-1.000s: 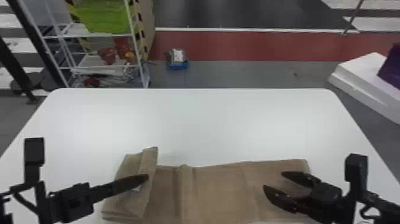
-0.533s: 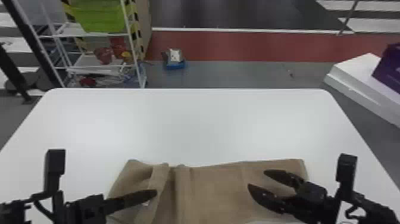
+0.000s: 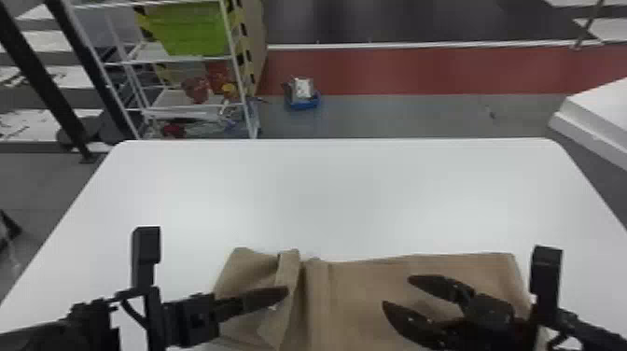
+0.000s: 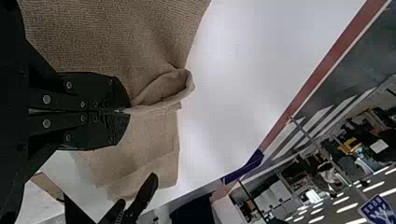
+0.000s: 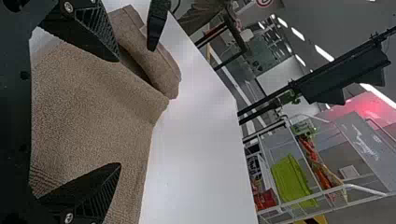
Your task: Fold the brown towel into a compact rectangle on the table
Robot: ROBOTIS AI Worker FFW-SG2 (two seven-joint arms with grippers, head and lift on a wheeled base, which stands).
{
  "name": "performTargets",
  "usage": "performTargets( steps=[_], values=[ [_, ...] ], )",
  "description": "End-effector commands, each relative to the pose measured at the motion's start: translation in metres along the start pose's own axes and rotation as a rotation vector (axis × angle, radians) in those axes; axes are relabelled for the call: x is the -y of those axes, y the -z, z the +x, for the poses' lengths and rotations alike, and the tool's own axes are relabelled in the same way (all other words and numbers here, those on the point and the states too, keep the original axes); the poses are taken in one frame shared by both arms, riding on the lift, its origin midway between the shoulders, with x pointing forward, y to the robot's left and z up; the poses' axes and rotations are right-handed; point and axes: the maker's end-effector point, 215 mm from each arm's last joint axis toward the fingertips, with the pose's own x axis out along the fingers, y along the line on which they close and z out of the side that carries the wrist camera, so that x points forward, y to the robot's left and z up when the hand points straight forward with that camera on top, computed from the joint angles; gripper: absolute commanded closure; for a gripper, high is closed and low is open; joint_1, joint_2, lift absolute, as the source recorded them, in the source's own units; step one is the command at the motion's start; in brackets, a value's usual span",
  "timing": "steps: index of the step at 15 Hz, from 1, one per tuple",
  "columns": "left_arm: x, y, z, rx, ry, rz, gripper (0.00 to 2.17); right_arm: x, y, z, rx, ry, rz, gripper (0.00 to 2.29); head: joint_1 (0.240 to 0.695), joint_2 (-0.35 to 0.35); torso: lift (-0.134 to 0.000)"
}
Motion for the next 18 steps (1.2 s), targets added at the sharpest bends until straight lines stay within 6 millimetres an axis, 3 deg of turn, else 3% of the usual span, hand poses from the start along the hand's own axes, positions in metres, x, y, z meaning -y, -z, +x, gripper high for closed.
performTargets(
  steps=[1,9,15,18],
  values=[
    [0.010,-0.006,-0.004,0.023,0.031,-0.005,1.42,0.014,0.004,0.001,-0.016,0.052,-0.032,0.09,0.695,0.091,-0.124],
    [0.036,-0.005,0.003,0.021,0.090,0.010,1.42,0.071,0.009,0.001,-0.015,0.196,-0.031,0.09,0.695,0.025,-0.124],
    [0.050,-0.004,0.016,0.009,0.096,0.037,1.42,0.092,0.023,0.005,-0.051,0.258,-0.024,0.09,0.695,-0.025,-0.124],
    [0.061,0.000,0.024,-0.006,0.114,0.051,1.42,0.090,0.019,0.001,-0.034,0.258,-0.028,0.09,0.695,-0.045,-0.124]
  ],
)
